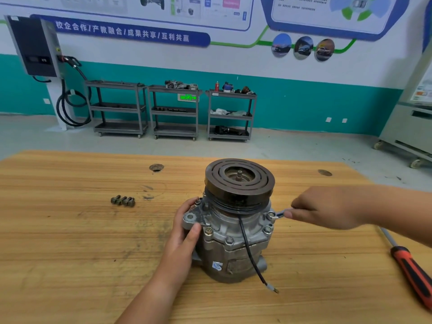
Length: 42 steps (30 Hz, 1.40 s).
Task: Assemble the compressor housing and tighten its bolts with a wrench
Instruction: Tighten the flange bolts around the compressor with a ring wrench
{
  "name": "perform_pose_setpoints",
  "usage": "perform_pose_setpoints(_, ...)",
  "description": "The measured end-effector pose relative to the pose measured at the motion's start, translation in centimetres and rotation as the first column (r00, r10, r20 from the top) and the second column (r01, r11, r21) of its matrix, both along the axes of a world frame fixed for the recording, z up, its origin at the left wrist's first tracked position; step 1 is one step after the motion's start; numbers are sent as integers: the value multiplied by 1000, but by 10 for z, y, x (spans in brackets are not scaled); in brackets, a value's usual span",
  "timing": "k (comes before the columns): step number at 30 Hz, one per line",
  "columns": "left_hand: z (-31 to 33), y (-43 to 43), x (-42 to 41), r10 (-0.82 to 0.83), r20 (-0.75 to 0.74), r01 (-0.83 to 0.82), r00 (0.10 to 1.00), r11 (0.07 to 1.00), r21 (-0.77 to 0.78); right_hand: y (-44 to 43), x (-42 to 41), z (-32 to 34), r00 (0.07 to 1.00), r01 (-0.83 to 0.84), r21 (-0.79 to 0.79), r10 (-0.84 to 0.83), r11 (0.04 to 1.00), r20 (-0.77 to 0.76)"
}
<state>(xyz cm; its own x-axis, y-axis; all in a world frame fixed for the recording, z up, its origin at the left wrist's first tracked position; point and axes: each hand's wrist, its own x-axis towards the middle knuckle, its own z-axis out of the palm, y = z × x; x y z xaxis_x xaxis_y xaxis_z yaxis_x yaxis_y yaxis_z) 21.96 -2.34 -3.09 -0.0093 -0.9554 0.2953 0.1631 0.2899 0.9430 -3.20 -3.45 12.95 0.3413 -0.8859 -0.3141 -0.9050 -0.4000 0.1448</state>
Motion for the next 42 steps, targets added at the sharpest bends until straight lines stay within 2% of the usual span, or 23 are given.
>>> perform_pose_setpoints(2,0,0,0,2,0,-2,1000,1000,3,16,5,-12,986,120,-2,-119,993,120)
perform_pose_setpoints(4,1,0,0,0,-6,0,1000,1000,6,31,12,-23,914,264,99,-282,959,292)
perform_pose_setpoints(5,2,1,-1,0,-10,0,1000,1000,9,36,15,-27,813,328,230,-398,916,426)
perform_pose_setpoints(6,3,2,-1,0,-13,0,1000,1000,12,42,18,-27,665,357,394,-526,847,530)
perform_pose_setpoints(8,5,3,-1,-3,-24,4,1000,1000,24,52,22,-26,384,329,597,-681,732,624)
perform_pose_setpoints(9,5,3,0,-7,-28,7,1000,1000,28,55,20,-28,297,316,625,-700,714,650)
perform_pose_setpoints(10,5,4,0,-11,-30,12,999,999,33,57,17,-29,252,311,626,-697,715,671)
perform_pose_setpoints(11,5,5,0,-15,-33,17,999,999,36,59,13,-31,246,315,602,-676,734,695)
perform_pose_setpoints(12,5,5,0,-19,-35,20,999,999,37,59,9,-31,277,324,554,-636,767,720)
perform_pose_setpoints(13,5,6,1,-21,-35,22,999,999,36,59,4,-31,348,331,481,-579,812,737)
perform_pose_setpoints(15,6,6,1,-24,-27,25,999,999,36,55,-9,-32,617,309,223,-373,925,693)
perform_pose_setpoints(16,6,6,1,-27,-23,28,999,999,39,52,-16,-32,756,245,66,-233,967,612)
perform_pose_setpoints(17,7,6,1,-30,-24,31,999,999,44,47,-22,-33,854,159,-63,-105,985,509)
perform_pose_setpoints(19,7,5,1,-33,-31,35,999,998,53,38,-30,-31,962,0,-223,61,975,265)
perform_pose_setpoints(21,6,5,1,-29,-24,31,999,998,52,26,-34,-28,983,-140,-333,171,932,64)
perform_pose_setpoints(22,6,5,1,-26,-16,27,1000,999,45,20,-36,-26,980,-169,-354,195,920,38)
perform_pose_setpoints(27,5,3,1,-25,2,25,1000,1000,12,-6,-40,-24,946,-205,-375,282,904,163)
perform_pose_setpoints(30,3,2,1,-27,9,27,1000,1000,11,-12,-38,-21,929,-271,-392,345,879,132)
perform_pose_setpoints(35,4,2,0,-21,8,21,1000,1000,-1,-23,-31,-14,916,-366,-334,400,869,36)
perform_pose_setpoints(37,4,2,1,-21,1,21,1000,1000,7,-28,-30,-9,917,-364,-268,394,892,62)
perform_pose_setpoints(40,5,3,1,-10,4,10,1000,1000,9,-29,-27,-2,944,-284,-76,293,956,150)
perform_pose_setpoints(42,4,3,1,-4,7,3,1000,1000,16,-26,-25,1,957,-223,-17,223,975,186)
